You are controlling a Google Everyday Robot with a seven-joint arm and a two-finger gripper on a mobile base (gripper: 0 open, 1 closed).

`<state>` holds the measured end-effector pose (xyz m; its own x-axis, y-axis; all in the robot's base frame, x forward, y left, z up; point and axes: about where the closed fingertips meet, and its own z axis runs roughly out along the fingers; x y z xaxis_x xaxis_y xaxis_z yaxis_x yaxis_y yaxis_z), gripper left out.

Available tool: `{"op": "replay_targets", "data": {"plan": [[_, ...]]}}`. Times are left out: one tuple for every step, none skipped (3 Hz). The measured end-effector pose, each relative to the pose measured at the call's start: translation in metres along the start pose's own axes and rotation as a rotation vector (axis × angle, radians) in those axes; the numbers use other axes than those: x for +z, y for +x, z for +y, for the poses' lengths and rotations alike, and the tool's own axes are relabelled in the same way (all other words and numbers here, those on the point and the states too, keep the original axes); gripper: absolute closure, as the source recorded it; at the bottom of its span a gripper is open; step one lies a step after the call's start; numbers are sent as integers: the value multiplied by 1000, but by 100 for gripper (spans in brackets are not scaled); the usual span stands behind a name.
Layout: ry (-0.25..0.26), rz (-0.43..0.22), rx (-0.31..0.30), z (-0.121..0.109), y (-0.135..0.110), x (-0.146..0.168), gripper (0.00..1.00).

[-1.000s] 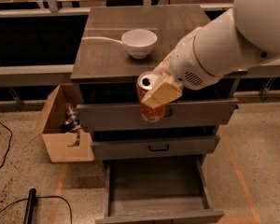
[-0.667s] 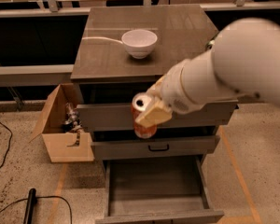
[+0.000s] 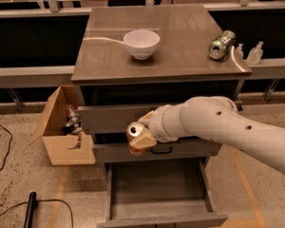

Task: Place coke can into bottom drawer

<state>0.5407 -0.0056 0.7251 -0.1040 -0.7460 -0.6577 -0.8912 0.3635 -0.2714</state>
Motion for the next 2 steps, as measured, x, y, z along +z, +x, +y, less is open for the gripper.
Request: {"op": "replay_targets", "data": {"plan": [[45, -37, 0, -17, 19, 55, 100], [40, -37, 51, -2, 35, 71, 100]]}}
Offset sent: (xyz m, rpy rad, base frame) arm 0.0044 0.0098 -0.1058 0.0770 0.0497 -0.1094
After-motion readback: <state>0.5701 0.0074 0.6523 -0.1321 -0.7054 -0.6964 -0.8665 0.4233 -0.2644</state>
